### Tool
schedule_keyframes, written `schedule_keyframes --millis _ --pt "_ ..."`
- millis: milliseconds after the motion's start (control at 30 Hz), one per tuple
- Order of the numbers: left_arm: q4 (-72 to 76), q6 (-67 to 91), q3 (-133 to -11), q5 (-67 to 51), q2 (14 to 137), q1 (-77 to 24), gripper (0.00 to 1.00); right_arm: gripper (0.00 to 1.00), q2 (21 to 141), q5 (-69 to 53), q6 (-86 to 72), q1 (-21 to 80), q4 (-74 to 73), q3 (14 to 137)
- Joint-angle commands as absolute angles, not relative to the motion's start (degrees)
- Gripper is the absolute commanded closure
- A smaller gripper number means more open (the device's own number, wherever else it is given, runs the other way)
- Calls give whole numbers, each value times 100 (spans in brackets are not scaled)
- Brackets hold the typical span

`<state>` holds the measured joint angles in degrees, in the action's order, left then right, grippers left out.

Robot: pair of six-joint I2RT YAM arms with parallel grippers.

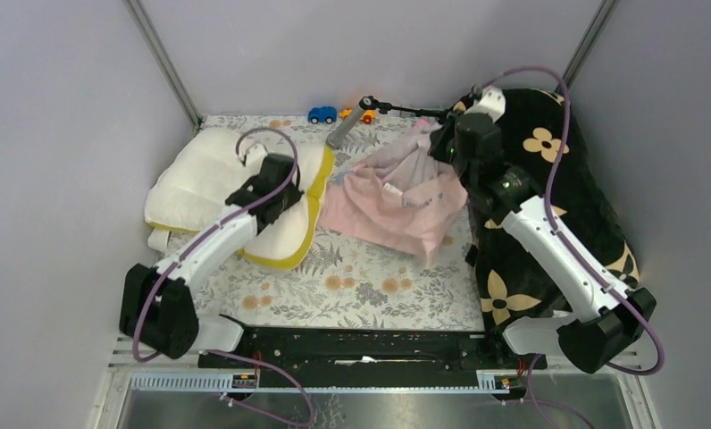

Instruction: Remove the pillowcase from the pillow

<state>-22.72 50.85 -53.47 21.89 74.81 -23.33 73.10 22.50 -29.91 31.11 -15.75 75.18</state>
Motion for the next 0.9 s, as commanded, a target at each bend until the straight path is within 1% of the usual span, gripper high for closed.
schedule_keyframes --millis 0,67,167,300,333,367,400,433,467,500,533,567,600,633,700,767,833,867 --pt "-2102 4805 -7174 2859 8118 -2065 100 100 7884 2609 -2656 2940 -1571 9014" --pt "-2438 4729 -8268 2968 8528 -2016 100 100 8448 2465 -2559 2844 -1951 10149" --pt "-2589 4574 -9447 2852 9095 -1980 100 100 9458 2031 -2435 2692 -2734 12343" --pt "-2620 4580 -10794 2179 9862 -1985 100 100 11306 1711 -2349 2626 -4146 16248" --pt "-2577 4599 -11040 1953 10002 -1986 100 100 11592 1563 -2373 2622 -4249 16764" --pt "-2516 4617 -11210 1767 10134 -1986 100 100 11696 1415 -2425 2621 -4245 16875" --pt "-2466 4630 -11348 1605 10255 -1979 100 100 11633 1207 -2498 2620 -4129 16645" --pt "-2446 4621 -11448 1504 10375 -1973 100 98 11468 934 -2552 2625 -3931 16093" --pt "-2444 4567 -11515 1449 10473 -1965 89 77 11186 512 -2561 2617 -3682 15427" --pt "-2460 4491 -11541 1420 10560 -1948 57 42 11008 224 -2543 2621 -3466 14822" --pt "-2519 4427 -11524 1426 10598 -1924 29 16 10895 84 -2458 2615 -3395 14289" --pt "-2597 4395 -11461 1479 10584 -1894 12 3 10833 67 -2355 2616 -3462 14093" --pt "-2605 4350 -11297 1526 10488 -1869 3 1 10792 142 -2221 2618 -3587 13998" --pt "-2526 4266 -11076 1560 10340 -1852 1 0 10750 279 -2077 2619 -3765 13938" --pt "-2163 3966 -10434 1661 9820 -1846 1 0 10607 617 -1781 2621 -4077 13791" --pt "-1732 3445 -9539 1696 9210 -1844 1 0 10309 965 -1553 2620 -4098 13346" --pt "-1315 3125 -8772 1841 8551 -1854 1 0 9763 1279 -1442 2619 -3733 12419" --pt "-1035 3015 -8379 1931 8213 -1854 1 0 9417 1349 -1380 2619 -3386 11713"
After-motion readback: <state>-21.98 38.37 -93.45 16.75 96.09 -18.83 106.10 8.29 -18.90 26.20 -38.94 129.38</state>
